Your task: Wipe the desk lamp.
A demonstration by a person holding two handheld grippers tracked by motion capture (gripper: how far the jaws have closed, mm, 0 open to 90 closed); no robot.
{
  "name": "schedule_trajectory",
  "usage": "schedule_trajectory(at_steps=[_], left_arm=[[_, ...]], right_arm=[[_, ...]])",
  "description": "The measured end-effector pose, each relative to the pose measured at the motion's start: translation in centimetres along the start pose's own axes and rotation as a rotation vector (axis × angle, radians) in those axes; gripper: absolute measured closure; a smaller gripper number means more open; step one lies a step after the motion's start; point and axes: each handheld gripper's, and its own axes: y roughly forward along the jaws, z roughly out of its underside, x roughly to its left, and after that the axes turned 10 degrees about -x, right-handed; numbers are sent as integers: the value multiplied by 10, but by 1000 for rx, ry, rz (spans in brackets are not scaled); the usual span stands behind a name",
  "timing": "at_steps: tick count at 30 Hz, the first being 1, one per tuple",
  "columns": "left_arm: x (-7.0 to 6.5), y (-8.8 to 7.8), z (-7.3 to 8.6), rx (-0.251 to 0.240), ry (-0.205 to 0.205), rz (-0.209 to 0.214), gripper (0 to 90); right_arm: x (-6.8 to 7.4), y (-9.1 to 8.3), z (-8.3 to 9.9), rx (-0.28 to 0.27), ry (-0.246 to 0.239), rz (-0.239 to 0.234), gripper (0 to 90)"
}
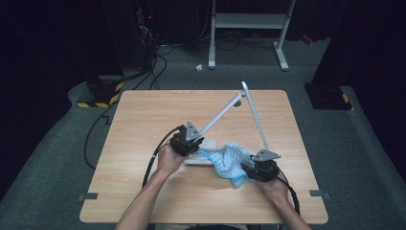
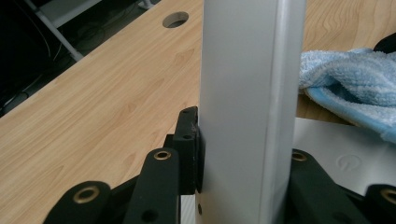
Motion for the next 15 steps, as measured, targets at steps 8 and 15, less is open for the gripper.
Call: schedule_trajectory(at_steps=[8,15], left_arm=[[6,-3,-1,-7,-35,-8,719],[15,-3,-2,-4,-89,-18,721]], right_arm=[[1,-4,-2,-22,-2,12,452],[-5,-5,-7,-36,52,-27,307]])
